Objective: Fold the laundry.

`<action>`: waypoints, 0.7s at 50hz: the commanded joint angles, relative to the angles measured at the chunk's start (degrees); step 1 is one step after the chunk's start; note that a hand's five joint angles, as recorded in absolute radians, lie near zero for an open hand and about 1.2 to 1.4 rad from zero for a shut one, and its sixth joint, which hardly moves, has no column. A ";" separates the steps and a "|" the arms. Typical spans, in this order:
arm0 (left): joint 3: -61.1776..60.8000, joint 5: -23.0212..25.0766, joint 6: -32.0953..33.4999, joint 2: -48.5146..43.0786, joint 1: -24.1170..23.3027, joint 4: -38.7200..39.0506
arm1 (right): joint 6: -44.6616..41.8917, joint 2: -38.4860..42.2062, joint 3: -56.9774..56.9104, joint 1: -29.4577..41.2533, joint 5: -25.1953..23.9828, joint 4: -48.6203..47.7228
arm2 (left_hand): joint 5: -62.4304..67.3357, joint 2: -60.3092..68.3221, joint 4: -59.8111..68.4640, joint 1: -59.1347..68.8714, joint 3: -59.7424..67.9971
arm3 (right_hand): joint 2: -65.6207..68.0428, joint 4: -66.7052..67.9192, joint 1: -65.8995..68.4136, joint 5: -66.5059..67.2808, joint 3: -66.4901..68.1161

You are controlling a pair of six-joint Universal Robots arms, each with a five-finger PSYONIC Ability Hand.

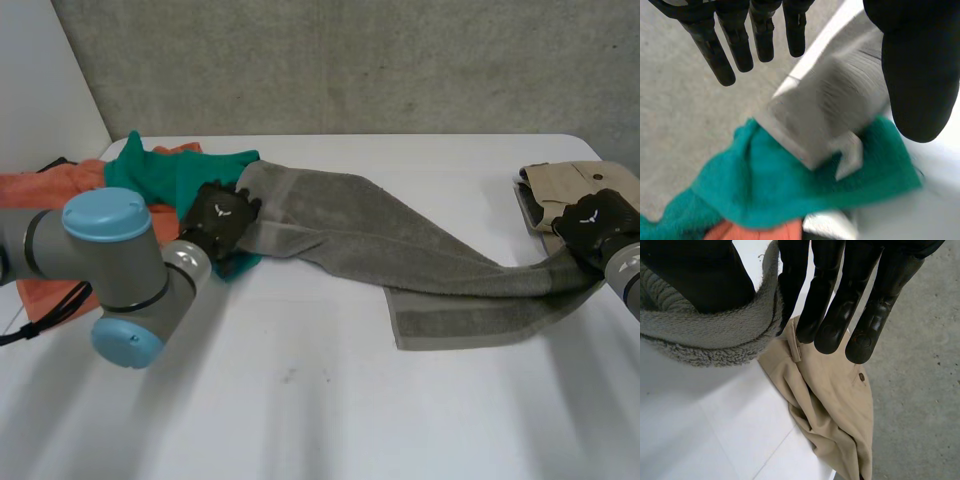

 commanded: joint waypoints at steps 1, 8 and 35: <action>5.95 -0.20 -1.45 -4.92 -0.73 0.85 | -0.03 0.00 0.46 0.13 -0.34 0.04 | 3.10 2.72 3.11 2.78 3.00 | 12.48 11.80 23.23 13.11 12.28; 12.81 -1.69 -1.00 -11.43 -0.81 0.24 | -0.03 0.09 0.64 0.13 -0.34 0.04 | 3.10 2.72 3.11 2.78 3.00 | 12.48 11.80 23.23 13.11 12.28; -2.98 -13.12 1.54 23.85 -2.84 -6.61 | 3.75 -11.85 -8.66 -1.88 -3.84 18.19 | 63.80 63.42 63.81 63.48 63.70 | 12.48 11.80 23.23 13.11 12.28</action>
